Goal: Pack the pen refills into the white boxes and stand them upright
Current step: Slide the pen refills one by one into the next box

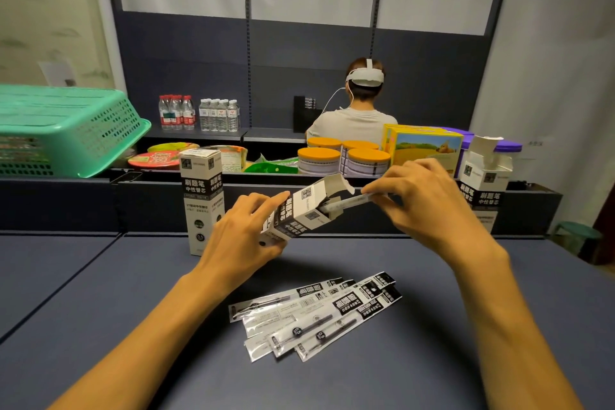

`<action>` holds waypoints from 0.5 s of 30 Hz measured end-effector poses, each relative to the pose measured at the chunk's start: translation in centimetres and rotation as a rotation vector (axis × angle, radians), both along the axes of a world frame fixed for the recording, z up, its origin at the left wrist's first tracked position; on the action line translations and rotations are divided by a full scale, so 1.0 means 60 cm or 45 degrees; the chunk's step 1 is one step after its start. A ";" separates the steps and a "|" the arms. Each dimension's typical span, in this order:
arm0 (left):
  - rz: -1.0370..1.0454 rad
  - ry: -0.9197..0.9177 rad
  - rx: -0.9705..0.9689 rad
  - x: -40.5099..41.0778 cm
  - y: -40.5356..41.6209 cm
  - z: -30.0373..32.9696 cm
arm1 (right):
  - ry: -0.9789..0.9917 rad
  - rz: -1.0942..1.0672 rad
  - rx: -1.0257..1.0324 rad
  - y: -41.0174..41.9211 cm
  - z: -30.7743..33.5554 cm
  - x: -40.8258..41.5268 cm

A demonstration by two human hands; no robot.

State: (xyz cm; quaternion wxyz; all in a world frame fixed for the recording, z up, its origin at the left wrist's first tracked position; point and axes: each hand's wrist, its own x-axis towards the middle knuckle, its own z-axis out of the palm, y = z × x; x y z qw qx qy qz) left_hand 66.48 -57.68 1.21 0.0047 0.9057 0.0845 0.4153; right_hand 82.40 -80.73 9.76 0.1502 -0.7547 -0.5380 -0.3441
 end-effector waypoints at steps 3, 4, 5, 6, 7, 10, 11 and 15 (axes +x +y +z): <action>0.010 0.010 0.028 -0.001 0.001 -0.001 | -0.075 0.026 -0.010 0.018 -0.006 -0.010; 0.015 0.010 0.032 -0.001 0.003 -0.001 | -0.092 0.038 -0.010 0.021 -0.007 -0.012; 0.020 0.008 0.031 -0.001 0.004 -0.001 | -0.101 0.053 -0.011 0.024 -0.007 -0.013; 0.026 0.003 0.025 -0.001 0.005 0.000 | -0.101 0.069 -0.012 0.023 -0.007 -0.013; 0.032 -0.002 0.018 -0.001 0.006 0.000 | -0.092 0.087 -0.012 0.020 -0.005 -0.012; 0.032 -0.003 0.012 -0.001 0.003 0.001 | -0.034 0.125 0.012 0.007 -0.001 -0.008; 0.030 0.000 0.016 0.000 0.002 0.000 | -0.016 0.128 0.012 0.004 0.000 -0.006; 0.001 -0.004 0.042 0.001 -0.003 0.000 | -0.009 0.123 -0.040 0.015 -0.007 -0.011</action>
